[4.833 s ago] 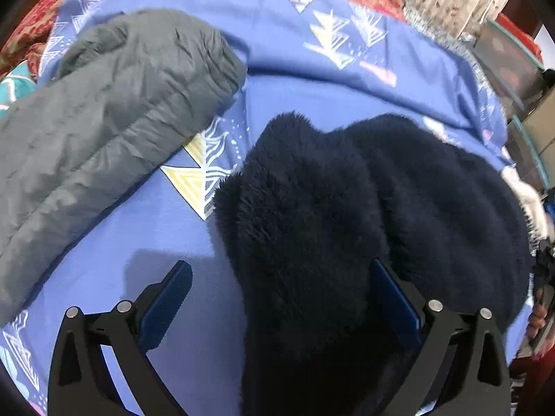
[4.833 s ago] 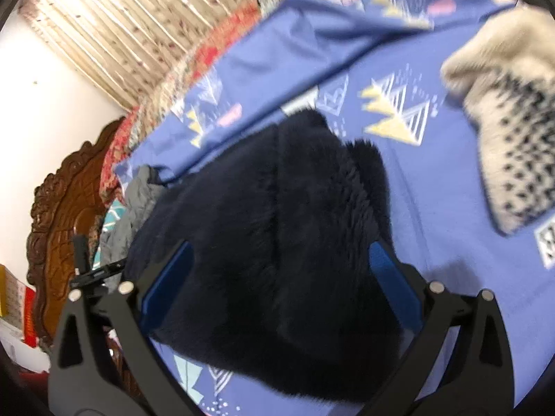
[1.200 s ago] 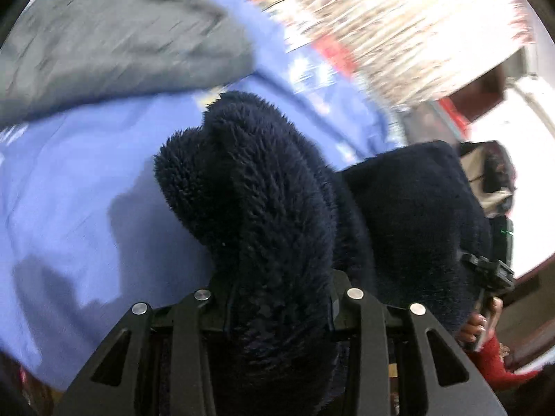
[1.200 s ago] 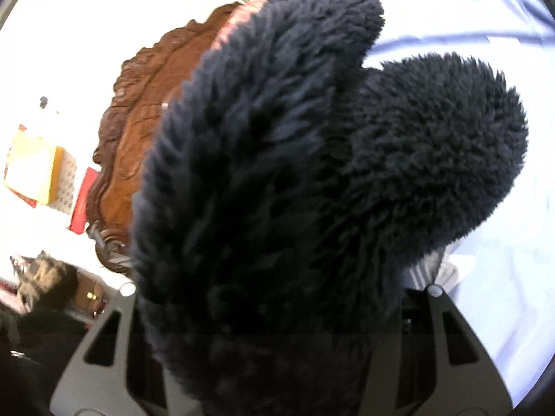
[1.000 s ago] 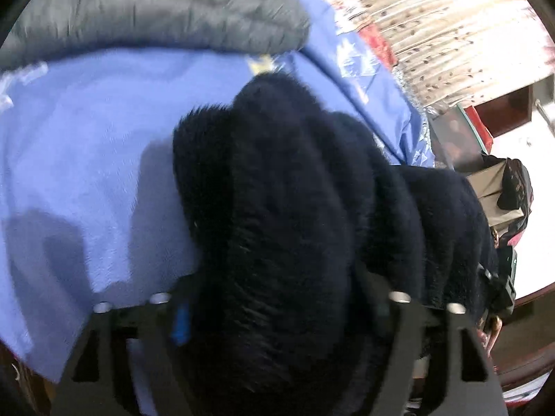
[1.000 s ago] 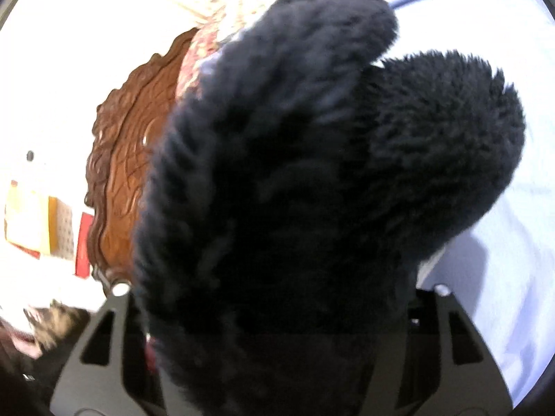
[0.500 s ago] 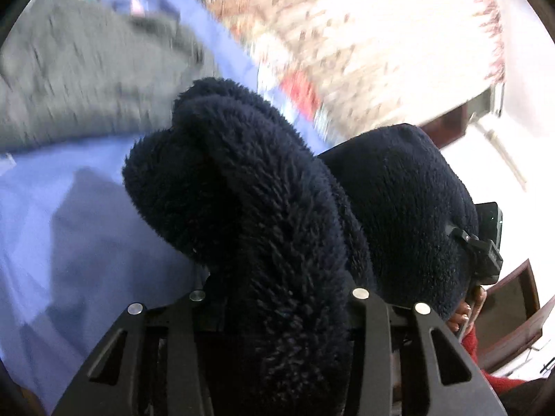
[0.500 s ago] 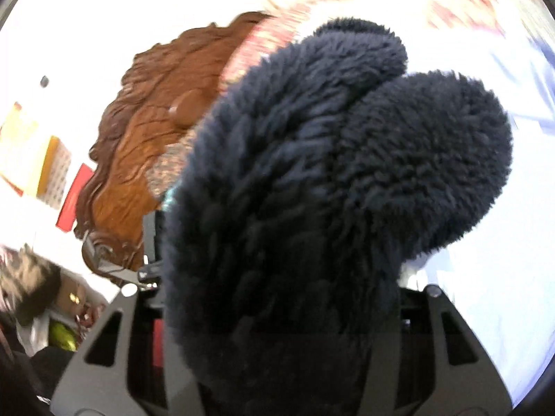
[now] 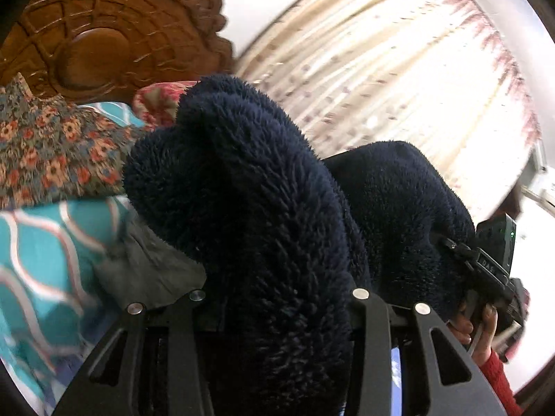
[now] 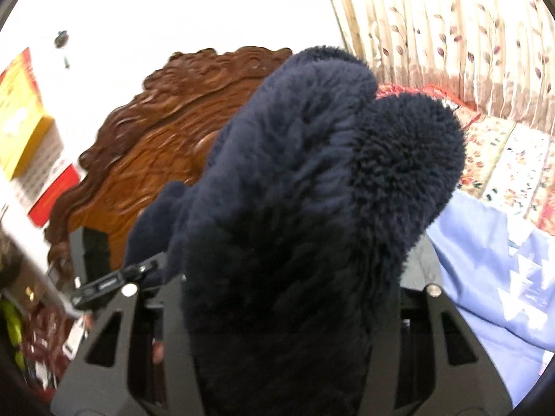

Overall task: Fold large clothes
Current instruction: 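Lift the fleece roll with both grippers and carry it toward the headboard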

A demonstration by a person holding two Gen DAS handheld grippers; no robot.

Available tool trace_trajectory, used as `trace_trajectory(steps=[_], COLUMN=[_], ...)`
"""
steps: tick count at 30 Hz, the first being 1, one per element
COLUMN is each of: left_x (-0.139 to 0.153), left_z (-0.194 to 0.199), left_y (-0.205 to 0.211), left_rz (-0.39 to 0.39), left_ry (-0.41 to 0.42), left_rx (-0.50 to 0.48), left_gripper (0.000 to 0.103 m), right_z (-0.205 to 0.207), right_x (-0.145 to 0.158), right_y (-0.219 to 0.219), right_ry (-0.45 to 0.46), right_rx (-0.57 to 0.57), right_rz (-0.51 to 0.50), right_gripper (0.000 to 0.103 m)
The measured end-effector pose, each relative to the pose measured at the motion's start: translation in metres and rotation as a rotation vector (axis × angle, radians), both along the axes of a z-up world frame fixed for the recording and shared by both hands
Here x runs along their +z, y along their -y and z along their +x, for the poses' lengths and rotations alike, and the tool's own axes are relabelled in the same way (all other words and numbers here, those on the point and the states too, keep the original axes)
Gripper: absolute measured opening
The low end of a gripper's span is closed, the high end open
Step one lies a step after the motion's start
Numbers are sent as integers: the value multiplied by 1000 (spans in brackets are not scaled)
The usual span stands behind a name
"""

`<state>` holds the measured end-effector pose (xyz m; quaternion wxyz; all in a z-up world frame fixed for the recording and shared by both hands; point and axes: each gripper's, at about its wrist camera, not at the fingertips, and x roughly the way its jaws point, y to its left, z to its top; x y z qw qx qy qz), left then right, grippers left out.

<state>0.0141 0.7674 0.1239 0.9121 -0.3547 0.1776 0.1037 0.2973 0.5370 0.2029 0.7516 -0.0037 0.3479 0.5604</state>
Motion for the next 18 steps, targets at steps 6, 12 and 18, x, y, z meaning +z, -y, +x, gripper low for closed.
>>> trace_trajectory(steps=[6,12,18], left_x=[-60,-124,-143], left_z=[47,70,86], left_y=[-43,-73,-63], left_rz=[-24,-55,70], left_ry=[-155,-312,-432], left_rx=[75,204,230], left_gripper=[62,64,70], right_z=[71,137,152], right_x=[-113,-220,-241], right_y=[-57,-65,-64], right_ry=[-142,-316,-298], right_rx=[-82,-323,-383], right_rz=[-125,-324,-412], right_gripper=[50,61,86])
